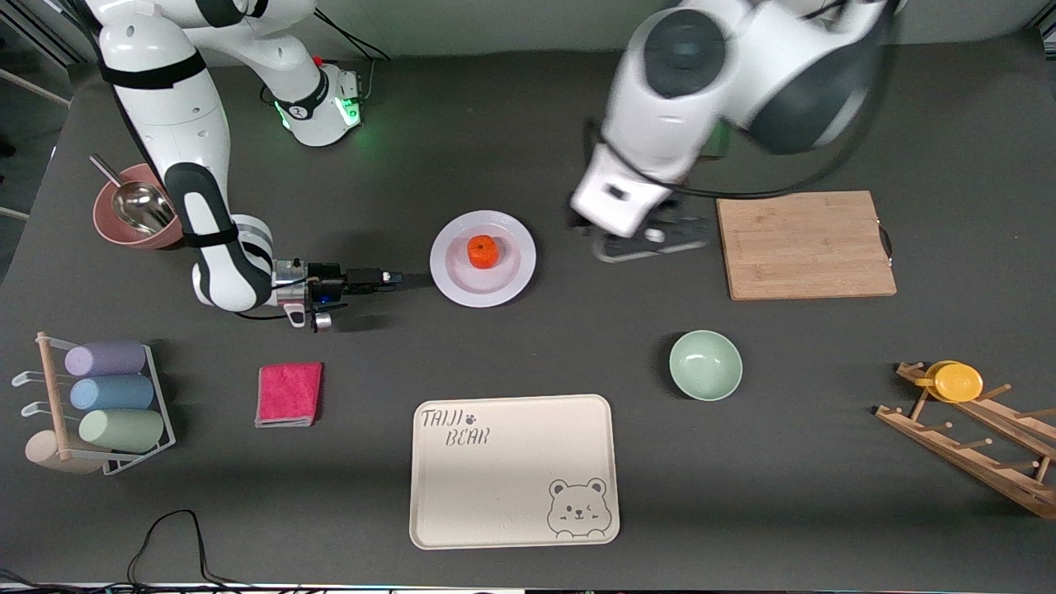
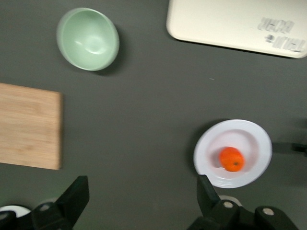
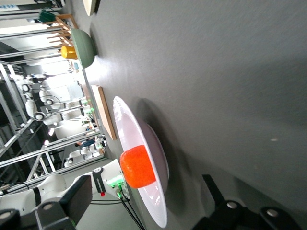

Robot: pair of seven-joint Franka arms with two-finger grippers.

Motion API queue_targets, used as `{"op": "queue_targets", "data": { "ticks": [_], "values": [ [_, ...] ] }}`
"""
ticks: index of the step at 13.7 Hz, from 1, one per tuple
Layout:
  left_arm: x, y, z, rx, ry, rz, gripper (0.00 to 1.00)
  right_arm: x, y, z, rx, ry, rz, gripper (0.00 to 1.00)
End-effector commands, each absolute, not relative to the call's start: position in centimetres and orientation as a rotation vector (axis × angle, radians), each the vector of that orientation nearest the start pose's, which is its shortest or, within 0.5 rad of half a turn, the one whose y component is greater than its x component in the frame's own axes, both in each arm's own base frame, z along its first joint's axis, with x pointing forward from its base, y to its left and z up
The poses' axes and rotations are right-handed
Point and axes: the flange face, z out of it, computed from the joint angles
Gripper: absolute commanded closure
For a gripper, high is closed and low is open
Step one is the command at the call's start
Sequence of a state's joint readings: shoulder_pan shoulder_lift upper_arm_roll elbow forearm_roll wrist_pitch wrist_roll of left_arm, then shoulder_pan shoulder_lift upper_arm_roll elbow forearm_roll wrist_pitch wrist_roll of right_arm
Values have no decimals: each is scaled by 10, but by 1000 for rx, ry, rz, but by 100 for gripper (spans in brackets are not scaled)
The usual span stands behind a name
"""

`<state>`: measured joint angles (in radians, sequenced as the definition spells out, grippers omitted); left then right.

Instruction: Place orange and plate with both arms

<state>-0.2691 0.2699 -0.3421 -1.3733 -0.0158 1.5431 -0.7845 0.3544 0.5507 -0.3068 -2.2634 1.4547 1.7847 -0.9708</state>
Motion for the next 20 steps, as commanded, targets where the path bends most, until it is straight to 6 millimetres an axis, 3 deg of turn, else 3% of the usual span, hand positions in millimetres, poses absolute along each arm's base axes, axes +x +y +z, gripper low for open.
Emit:
{"op": "queue_targets", "data": {
  "ticks": [1,5,8,10,16,20],
  "values": [
    [537,-251,577,-3155,-182,308,0,441,114,117,-1946,124,202,0],
    [567,-124,586,-3181,-151,321,0,424,115,108,-1934,127,161,0],
    [576,-40,584,-3203,-73,294,0,415,122,105,-1926,115,135,0],
    [568,-17,580,-3194,-88,221,0,413,135,106,-1913,112,124,0],
    [563,-8,577,-3165,-44,132,0,411,152,111,-1892,124,106,0],
    [564,-9,591,-3167,-13,112,0,407,197,115,-1853,152,61,4]
  ]
}}
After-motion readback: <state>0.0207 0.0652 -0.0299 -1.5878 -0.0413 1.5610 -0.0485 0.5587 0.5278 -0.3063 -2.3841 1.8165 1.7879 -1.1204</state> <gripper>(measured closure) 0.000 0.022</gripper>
